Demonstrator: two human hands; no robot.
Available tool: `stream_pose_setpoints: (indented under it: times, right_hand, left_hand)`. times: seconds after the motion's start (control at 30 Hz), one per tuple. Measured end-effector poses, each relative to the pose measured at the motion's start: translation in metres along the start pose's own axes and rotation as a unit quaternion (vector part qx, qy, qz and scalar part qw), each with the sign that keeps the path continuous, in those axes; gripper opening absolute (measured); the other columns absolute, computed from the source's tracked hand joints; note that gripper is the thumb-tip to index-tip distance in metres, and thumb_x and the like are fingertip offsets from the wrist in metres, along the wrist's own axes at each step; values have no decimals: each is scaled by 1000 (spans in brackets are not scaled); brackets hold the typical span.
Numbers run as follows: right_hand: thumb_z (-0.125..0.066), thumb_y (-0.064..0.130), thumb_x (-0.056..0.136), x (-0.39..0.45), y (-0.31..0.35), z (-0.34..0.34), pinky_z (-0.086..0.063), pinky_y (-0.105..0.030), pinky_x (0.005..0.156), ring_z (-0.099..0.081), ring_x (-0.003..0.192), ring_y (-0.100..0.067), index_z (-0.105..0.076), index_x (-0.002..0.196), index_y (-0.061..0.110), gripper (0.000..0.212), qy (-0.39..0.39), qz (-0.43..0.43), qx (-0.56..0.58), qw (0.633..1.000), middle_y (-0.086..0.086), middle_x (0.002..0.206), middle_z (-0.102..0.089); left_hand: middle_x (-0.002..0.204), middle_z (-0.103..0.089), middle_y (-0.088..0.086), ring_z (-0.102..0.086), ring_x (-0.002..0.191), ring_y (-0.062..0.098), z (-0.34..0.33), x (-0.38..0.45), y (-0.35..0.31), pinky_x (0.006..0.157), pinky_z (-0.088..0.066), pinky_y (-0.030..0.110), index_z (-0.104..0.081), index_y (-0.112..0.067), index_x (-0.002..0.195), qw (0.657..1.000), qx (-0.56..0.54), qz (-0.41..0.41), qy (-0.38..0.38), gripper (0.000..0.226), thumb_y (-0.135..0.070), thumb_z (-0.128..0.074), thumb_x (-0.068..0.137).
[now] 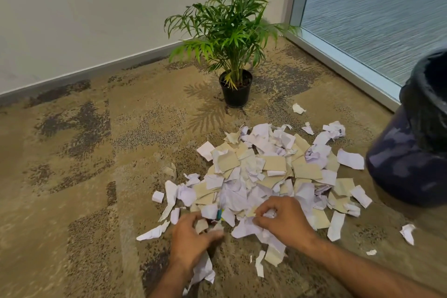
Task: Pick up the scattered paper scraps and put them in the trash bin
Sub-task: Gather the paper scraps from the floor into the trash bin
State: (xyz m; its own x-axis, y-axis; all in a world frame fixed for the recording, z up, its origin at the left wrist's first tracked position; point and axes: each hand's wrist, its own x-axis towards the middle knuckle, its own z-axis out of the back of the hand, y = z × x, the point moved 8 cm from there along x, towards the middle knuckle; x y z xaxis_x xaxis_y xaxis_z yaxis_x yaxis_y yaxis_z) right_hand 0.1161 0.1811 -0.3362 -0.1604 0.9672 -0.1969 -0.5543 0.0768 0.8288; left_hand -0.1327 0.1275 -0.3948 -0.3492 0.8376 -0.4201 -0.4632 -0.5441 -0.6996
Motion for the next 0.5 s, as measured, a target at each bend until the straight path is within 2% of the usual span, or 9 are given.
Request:
stream_pose_setpoints:
  times: [0.07,0.1,0.17,0.23,0.3,0.37,0.4,0.5]
  right_hand:
    - [-87,14,67,3,6,13,-44,-7,66,-65,74,5,-67,57,37,32,-17,-5,10,1000,16,70,-71]
    - [-87,14,66,4,9,17,-43,-6,65,-64,73,5,-67,56,37,33,-22,-4,13,1000,16,70,-71]
    - [-87,14,66,5,11,23,-42,-5,64,-64,72,6,-66,55,37,33,-26,-3,15,1000,16,69,-70]
    - [-87,14,67,2,9,25,-43,-6,64,-64,71,6,-67,55,37,33,-26,-7,20,999,15,69,-71]
    - [-87,13,68,0,5,27,-44,-6,65,-65,71,5,-67,56,37,33,-26,-16,24,999,13,70,-72]
    - [-86,12,68,-3,-2,26,-43,-6,65,-65,72,4,-67,56,37,33,-25,-28,24,999,13,70,-72]
    - [-86,12,68,-5,-5,25,-43,-6,65,-65,73,4,-67,56,37,33,-21,-33,24,999,14,69,-71]
    - [-86,14,69,-10,-10,24,-41,-5,65,-61,79,9,-67,56,37,32,-13,-39,17,999,15,69,-70]
  left_hand:
    - [116,-61,-3,-60,106,18,-10,2,-12,93,-51,34,-59,-21,117,999,-8,25,23,101,-64,-94,33]
    - [124,-56,2,-57,112,23,-15,3,-20,95,-50,36,-51,-17,129,999,5,34,26,120,-71,-90,29]
    - [139,-45,12,-49,126,32,-17,10,-26,99,-45,38,-31,-9,145,997,-16,73,-3,139,-68,-90,34]
    - [149,-38,14,-42,134,36,-21,20,-28,106,-44,46,-16,-17,152,991,-89,92,-42,150,-72,-88,33]
    - [156,-31,11,-34,140,36,-25,32,-24,106,-44,54,-12,-29,153,981,-138,113,-77,150,-83,-81,32]
    - [161,-22,9,-27,145,36,-27,43,-20,110,-39,55,-12,-27,156,967,-180,157,-91,137,-81,-78,48]
    - [161,-22,9,-30,143,38,-28,52,-13,106,-43,56,-15,-27,156,955,-216,179,-99,131,-79,-77,52]
    - [146,-47,12,-52,122,40,-28,72,3,88,-55,58,-38,-28,145,941,-261,183,-112,108,-74,-75,55]
